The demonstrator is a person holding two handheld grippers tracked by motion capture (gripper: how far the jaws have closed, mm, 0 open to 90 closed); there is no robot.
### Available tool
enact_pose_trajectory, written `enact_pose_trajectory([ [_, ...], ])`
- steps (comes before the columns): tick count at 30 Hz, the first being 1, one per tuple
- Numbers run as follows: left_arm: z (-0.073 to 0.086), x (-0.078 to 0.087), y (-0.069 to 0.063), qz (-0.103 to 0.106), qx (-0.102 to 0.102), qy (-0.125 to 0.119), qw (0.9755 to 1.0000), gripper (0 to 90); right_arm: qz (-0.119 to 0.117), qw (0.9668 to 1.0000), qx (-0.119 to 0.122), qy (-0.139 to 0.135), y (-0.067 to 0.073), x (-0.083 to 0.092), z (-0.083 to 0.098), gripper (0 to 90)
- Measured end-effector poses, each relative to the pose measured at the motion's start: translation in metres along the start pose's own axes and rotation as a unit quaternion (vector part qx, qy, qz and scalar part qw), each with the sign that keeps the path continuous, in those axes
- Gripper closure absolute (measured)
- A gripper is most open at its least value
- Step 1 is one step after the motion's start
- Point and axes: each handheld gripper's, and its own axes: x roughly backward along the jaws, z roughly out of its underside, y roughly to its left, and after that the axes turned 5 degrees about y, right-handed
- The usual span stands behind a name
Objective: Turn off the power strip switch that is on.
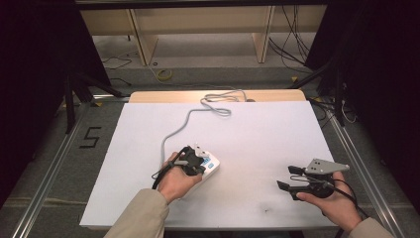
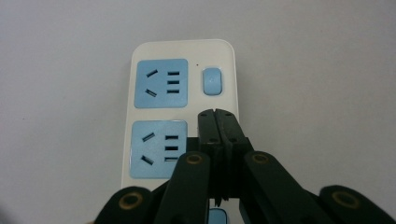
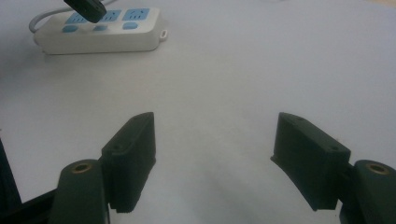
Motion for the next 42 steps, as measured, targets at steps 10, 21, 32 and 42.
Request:
enact_pose_trajectory([
  [10,-0.0006,-0.0035,-0.0003,-0.002,-0.005,0.006,1.0,90.0,0.0,1.0,0.001,0.002,0.0,-0.0003,0.0001,30.1],
  [21,-0.0009,-0.006,-0.0012,-0.003,-0.008,0.011,0.9999,90.0,-0.001,1.0,0.001,0.001,0.0,-0.0004,0.0002,30.1],
  [32,-0.0019,-0.0066,-0.0017,-0.004,-0.012,0.014,0.9998,90.0,-0.002,1.0,0.0,0.002,0.0005,-0.0006,0.0003,30.1],
  [42,-0.006,-0.0069,0.0,-0.001,-0.009,0.029,0.9995,90.0,-0.004,1.0,0.0,0.003,0.0005,-0.0007,0.0004,30.0],
])
